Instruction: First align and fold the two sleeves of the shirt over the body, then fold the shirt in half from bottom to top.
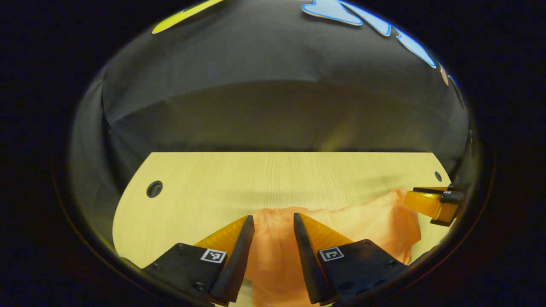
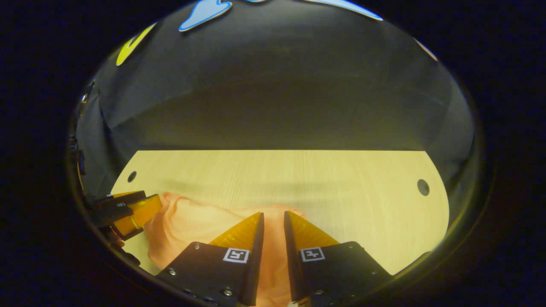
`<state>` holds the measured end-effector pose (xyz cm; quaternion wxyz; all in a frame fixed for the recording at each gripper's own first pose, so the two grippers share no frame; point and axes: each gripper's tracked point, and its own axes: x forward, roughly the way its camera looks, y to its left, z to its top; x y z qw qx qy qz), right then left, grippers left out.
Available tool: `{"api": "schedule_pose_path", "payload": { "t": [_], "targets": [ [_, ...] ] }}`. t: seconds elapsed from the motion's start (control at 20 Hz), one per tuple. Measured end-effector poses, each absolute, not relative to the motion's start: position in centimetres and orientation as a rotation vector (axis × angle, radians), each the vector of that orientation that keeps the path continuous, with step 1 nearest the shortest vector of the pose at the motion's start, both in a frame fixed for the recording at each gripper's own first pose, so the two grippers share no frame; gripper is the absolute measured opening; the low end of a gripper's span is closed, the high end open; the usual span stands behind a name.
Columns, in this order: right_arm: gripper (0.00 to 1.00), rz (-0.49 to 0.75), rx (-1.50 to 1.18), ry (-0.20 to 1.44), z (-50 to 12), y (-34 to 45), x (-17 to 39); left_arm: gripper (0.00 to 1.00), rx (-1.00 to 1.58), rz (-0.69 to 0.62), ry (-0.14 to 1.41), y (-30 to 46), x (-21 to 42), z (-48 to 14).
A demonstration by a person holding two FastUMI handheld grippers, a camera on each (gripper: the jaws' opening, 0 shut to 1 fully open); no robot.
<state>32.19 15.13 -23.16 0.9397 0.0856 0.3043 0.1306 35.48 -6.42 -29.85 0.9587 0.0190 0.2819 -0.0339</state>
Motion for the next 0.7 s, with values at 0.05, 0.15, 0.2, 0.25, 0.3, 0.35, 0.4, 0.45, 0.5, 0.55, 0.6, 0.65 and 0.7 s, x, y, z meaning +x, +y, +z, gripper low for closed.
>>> {"api": "schedule_pose_path", "payload": {
  "t": [0.05,0.15,0.2,0.25,0.3,0.35,0.4,0.45,0.5,0.55,0.6,0.65,0.7],
  "targets": [
    [0.29,0.269,0.174,0.615,-22.5,15.2,31.3,0.64,0.041,-0.071,0.570,-6.6,34.5,-29.3],
    [0.29,0.274,0.175,0.605,-20.9,14.9,29.5,0.65,0.033,-0.074,0.567,-7.0,32.2,-27.9],
    [0.29,0.277,0.176,0.603,-20.1,14.8,28.6,0.64,0.030,-0.075,0.567,-7.0,30.9,-27.2],
    [0.29,0.281,0.177,0.600,-19.7,14.4,27.6,0.64,0.030,-0.072,0.565,-6.7,29.5,-26.5],
    [0.29,0.282,0.176,0.595,-19.1,14.0,26.6,0.64,0.028,-0.071,0.565,-6.5,28.1,-25.9],
    [0.29,0.285,0.174,0.587,-18.5,13.8,25.4,0.64,0.025,-0.071,0.567,-6.6,26.5,-25.3],
    [0.30,0.286,0.170,0.577,-17.7,13.7,24.3,0.64,0.018,-0.070,0.568,-6.6,25.0,-24.8],
    [0.27,0.288,0.166,0.568,-17.0,13.7,23.0,0.65,0.009,-0.070,0.564,-6.6,23.7,-24.2],
    [0.29,0.294,0.162,0.561,-16.2,13.7,21.7,0.65,0.002,-0.073,0.562,-6.7,22.4,-23.5],
    [0.29,0.296,0.160,0.553,-15.6,13.6,20.4,0.64,0.000,-0.072,0.561,-6.5,20.8,-23.1],
    [0.29,0.301,0.157,0.547,-14.9,13.5,19.1,0.63,0.000,-0.070,0.561,-6.5,19.4,-22.7],
    [0.29,0.304,0.154,0.543,-14.5,13.5,17.8,0.63,-0.001,-0.068,0.562,-6.5,18.0,-22.2],
    [0.29,0.310,0.152,0.540,-14.2,13.4,16.4,0.65,-0.006,-0.066,0.561,-6.6,16.7,-21.8]
  ]
}}
